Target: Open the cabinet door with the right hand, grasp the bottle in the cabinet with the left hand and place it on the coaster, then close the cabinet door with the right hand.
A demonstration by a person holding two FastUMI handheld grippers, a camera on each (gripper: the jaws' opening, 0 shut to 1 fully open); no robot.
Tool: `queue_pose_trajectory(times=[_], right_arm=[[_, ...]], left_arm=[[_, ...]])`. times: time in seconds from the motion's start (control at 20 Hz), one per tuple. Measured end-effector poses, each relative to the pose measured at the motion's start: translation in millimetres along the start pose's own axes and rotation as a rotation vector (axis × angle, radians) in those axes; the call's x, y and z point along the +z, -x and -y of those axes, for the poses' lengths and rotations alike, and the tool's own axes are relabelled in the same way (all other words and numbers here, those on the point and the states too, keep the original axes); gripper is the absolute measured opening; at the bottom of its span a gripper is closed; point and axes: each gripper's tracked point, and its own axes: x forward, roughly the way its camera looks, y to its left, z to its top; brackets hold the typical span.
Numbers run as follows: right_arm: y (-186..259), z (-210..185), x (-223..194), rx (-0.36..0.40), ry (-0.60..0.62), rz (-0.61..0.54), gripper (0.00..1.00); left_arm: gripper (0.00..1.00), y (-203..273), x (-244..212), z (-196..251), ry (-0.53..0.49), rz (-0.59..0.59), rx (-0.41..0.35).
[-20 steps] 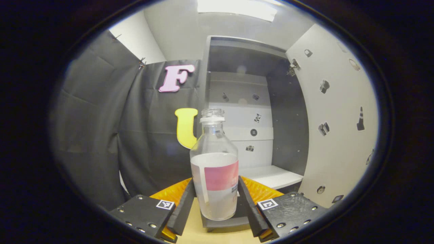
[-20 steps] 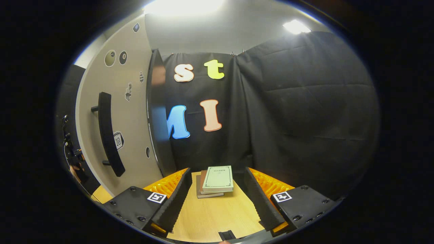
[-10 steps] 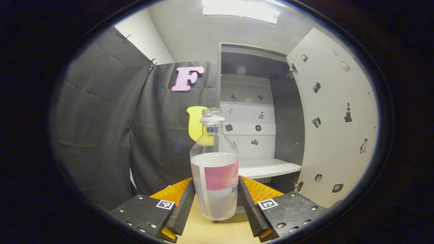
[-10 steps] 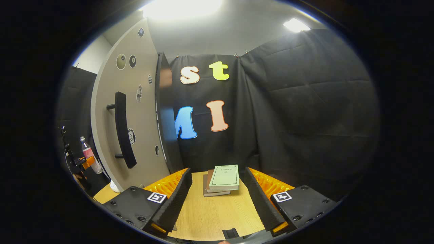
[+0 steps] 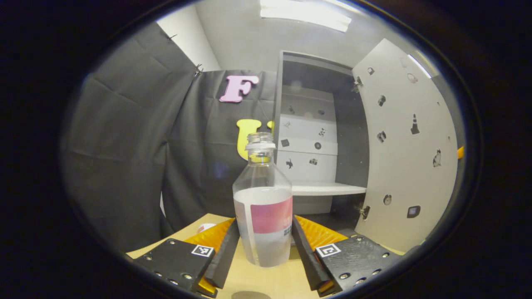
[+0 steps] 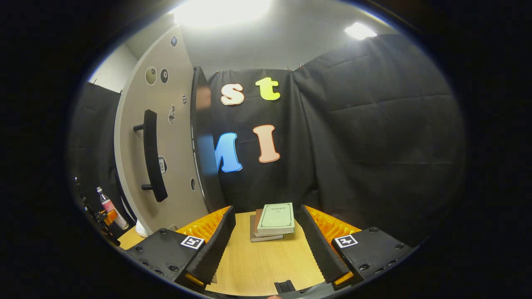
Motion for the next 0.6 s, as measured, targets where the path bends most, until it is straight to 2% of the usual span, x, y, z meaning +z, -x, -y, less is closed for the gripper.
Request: queue_pose_trajectory(times=[0.4,0.45,0.6], right_arm=[[3.6,1.1,-15.4,-0.026,0.032,-0.017,0.92],[2.2,0.5,-16.0,-0.029,0.033,-0.019,0.98],[-1.4,0.1,-18.8,-0.03,0.037,-0.031,0.98]], left_arm=[[0.72,14.2,-84.2,-22.0,0.039,-0.092,0.053],[0.72,16.3,-96.6,-24.2,0.035,-0.11,0.061],[0.74,22.4,-126.0,-29.6,0.022,-0.155,0.079]])
